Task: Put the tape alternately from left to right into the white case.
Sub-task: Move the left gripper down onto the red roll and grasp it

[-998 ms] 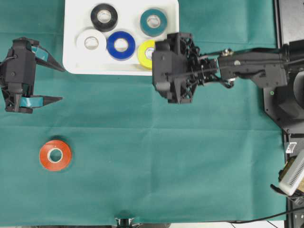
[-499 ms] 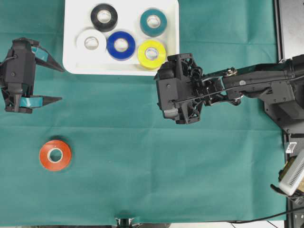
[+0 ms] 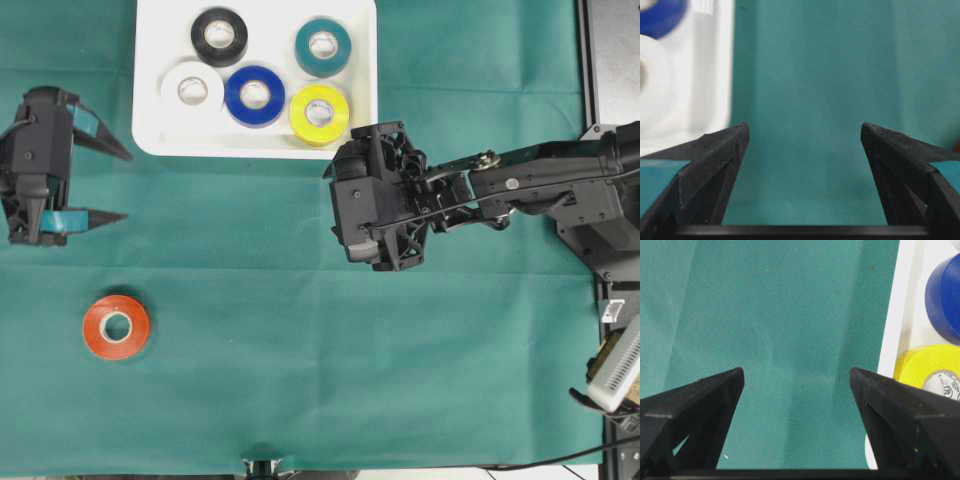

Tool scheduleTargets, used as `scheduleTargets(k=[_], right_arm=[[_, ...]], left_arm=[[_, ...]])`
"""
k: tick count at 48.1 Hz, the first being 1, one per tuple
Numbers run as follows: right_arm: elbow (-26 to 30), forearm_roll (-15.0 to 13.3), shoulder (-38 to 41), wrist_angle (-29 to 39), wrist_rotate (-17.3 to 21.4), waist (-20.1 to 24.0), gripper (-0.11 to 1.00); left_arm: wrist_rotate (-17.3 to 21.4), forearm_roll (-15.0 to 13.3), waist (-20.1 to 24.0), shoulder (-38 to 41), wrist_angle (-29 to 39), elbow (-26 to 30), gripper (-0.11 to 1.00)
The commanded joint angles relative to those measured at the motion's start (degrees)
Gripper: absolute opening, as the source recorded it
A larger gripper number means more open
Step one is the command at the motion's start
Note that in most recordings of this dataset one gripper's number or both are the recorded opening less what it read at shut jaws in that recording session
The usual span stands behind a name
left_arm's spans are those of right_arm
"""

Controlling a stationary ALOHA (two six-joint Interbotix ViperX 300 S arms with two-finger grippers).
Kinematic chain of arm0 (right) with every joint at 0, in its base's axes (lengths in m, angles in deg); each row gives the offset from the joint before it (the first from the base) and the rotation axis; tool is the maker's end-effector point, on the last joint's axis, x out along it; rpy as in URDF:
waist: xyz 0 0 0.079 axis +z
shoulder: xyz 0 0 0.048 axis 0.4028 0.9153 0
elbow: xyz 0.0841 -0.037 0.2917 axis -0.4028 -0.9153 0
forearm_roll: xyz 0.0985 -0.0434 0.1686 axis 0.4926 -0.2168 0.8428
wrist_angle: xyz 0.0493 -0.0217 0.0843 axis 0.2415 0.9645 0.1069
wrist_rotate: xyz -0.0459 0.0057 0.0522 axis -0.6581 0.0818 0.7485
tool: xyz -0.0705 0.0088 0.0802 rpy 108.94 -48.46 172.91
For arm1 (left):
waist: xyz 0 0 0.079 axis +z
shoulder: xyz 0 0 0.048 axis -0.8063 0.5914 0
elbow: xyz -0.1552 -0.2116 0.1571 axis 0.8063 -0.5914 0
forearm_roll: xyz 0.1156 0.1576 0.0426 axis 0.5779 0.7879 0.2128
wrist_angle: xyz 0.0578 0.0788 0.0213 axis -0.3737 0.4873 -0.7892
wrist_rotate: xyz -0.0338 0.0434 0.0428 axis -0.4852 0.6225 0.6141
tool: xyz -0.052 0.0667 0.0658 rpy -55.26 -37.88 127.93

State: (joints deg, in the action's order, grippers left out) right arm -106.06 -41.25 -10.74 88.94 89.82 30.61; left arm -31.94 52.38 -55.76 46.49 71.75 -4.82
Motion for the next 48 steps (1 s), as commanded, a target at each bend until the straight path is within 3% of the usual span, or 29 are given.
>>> scheduleTargets(k=[1,25,48], right_arm=[[0.44,0.09,-1.23,-0.26,0.09,0.09,0.69],[-0.53,0.09,-1.23,-1.41,0.18,0.09,0.69],[-1.32,0.09,-1.23,-5.62,0.18,0.09,0.69]], left_arm=[[-0.97,-0.18,-2.64,-0.62,0.44,0.53,0.98],[-1.76,-0.09,-15.82,0.53,1.05,0.35,0.98],[-1.49,0.00,-17.49,4.75,-0.70,1.41,0.98]])
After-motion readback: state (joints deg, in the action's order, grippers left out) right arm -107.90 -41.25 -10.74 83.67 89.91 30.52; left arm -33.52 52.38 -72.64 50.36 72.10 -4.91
